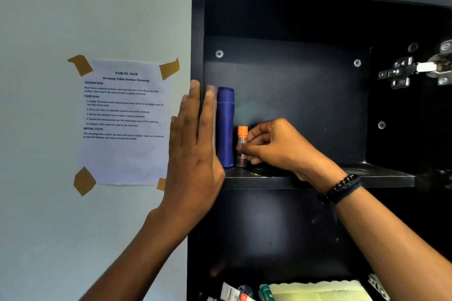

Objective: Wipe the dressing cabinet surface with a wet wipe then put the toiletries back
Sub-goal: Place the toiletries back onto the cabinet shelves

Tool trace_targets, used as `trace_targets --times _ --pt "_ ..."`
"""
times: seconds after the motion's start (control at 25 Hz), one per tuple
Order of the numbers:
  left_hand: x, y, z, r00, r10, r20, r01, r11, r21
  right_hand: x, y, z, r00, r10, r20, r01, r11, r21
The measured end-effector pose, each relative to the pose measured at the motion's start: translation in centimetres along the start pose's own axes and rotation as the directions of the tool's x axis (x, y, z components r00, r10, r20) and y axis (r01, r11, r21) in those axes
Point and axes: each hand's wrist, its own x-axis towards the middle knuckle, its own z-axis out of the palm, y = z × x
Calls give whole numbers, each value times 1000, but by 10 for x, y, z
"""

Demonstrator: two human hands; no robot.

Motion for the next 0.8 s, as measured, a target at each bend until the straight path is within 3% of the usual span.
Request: trace_targets --times 0.8 --pt "-1 0 -6 998 15 64 -19 998 63 -12 -3 -2 995 18 -98 -23 998 -54"
